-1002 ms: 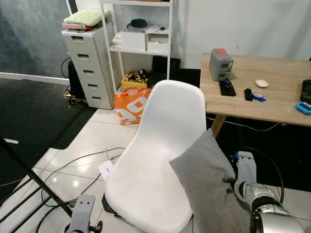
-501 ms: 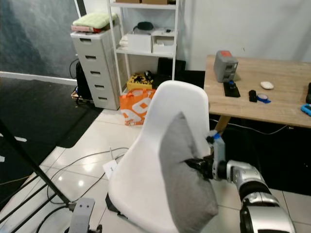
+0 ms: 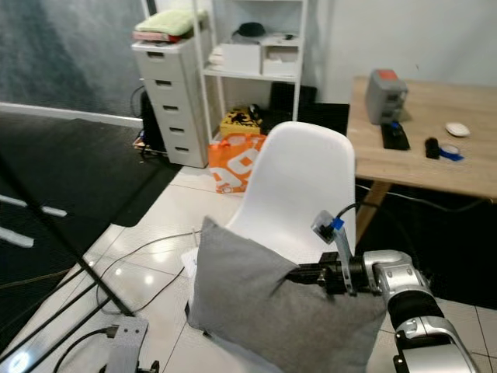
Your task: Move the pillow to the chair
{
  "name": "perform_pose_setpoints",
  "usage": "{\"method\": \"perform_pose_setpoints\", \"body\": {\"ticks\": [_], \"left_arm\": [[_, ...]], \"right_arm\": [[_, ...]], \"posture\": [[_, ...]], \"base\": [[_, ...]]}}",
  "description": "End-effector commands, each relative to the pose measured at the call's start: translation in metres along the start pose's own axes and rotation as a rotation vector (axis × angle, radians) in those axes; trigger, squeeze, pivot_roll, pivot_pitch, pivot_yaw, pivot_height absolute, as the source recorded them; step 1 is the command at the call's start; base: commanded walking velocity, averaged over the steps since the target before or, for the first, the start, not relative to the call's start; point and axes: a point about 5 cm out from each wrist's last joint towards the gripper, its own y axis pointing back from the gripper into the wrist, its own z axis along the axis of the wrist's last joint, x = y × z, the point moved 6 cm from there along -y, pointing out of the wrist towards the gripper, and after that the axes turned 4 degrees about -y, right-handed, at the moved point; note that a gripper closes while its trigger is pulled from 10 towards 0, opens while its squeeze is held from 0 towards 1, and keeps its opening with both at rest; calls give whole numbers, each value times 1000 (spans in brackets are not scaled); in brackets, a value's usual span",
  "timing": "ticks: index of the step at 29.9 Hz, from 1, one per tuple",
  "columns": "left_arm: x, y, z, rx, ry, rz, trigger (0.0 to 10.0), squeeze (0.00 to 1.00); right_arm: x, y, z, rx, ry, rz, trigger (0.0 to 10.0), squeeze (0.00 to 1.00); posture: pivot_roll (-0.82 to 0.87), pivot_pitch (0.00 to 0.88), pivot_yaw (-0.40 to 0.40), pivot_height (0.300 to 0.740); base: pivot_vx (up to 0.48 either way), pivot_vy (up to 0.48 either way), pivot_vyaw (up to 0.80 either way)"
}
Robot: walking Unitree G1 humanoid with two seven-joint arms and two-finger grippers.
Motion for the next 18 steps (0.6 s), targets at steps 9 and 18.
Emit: {"method": "perform_pose_setpoints", "body": {"ticks": [9, 18], "left_arm": [[3, 0, -3, 10, -22, -4, 10000, 0], [5, 0, -3, 11, -29, -6, 10000, 0]], "right_arm": [[40, -10, 78, -255, 142, 146, 10000, 0], [77, -22, 78, -246, 199, 275, 10000, 0]], "posture": [[-259, 70, 73, 740], [-259, 73, 78, 740]], "base": [[0, 0, 0], [0, 0, 783]]}}
